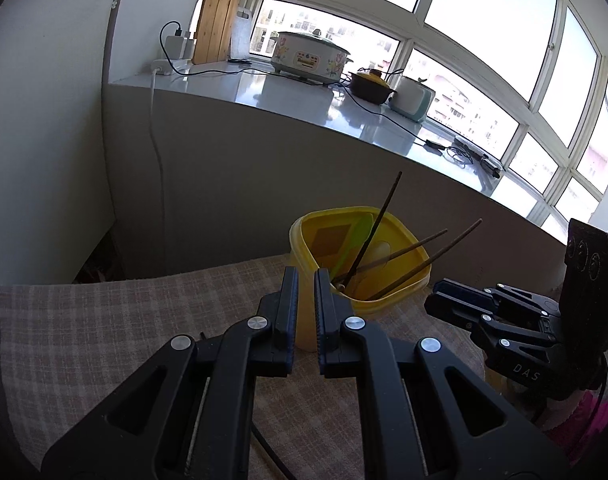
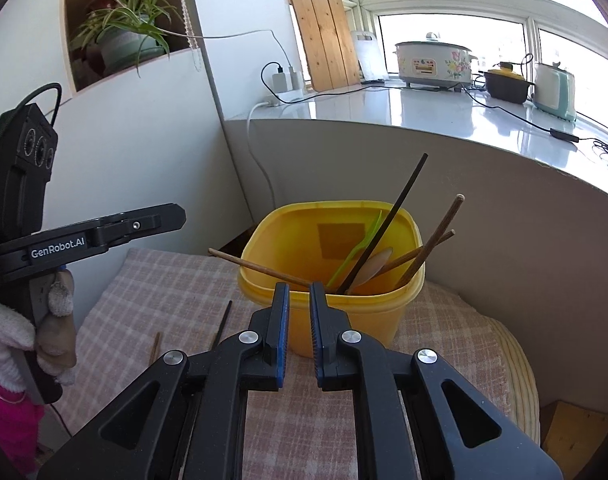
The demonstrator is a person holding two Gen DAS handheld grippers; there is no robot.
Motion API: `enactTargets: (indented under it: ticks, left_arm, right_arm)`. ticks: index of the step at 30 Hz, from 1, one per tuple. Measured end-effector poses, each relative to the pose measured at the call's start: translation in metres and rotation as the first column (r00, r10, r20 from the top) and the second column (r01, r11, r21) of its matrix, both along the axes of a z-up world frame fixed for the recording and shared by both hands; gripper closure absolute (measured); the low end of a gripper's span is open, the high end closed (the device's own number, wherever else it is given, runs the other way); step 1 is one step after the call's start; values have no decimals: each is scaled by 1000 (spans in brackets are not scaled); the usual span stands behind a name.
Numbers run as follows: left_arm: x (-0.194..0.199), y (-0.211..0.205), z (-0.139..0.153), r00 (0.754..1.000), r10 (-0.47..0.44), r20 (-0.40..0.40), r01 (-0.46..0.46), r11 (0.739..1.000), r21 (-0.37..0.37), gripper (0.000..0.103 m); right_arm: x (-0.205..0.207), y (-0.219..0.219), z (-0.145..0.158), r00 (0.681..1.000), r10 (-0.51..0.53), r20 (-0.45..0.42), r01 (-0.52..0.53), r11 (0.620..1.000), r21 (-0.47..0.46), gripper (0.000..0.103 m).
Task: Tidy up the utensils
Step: 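Move both open grippers back to the remaining chopsticks on the cloth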
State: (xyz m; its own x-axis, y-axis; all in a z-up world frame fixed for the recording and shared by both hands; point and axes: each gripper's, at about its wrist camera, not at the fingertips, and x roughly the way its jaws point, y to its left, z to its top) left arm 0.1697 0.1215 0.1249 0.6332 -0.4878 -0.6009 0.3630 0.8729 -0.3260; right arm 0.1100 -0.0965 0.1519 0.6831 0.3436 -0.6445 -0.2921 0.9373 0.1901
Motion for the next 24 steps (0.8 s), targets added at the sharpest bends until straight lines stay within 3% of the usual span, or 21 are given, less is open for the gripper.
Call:
enactTargets:
  ticks: [2, 3, 7, 19, 24]
  left_arm:
    - [-6, 10, -14, 999, 6, -43, -6, 1000, -8, 93]
    - [-10, 15, -20, 998, 12, -63, -13, 1000, -4, 91]
    - [-25, 35, -46, 991, 46, -125, -41, 998, 42, 90]
    - [-58, 105, -108, 938, 190, -290, -184, 982, 46, 90]
    - [-64, 109, -127, 921, 191, -339, -183, 982, 55, 90]
  right_arm:
    - [-4, 3, -1, 1000, 7, -1, -7, 1000, -1, 71]
    - [-5, 5, -1, 1000, 10, -2, -10, 1000, -1, 70]
    - [-10, 14, -3, 1000, 29, -9, -29, 999, -16, 69]
    - [-23, 50, -31, 988, 135, -80, -141, 987, -81, 69]
    - [-25, 70, -54, 973, 178, -144, -193, 977, -96, 69]
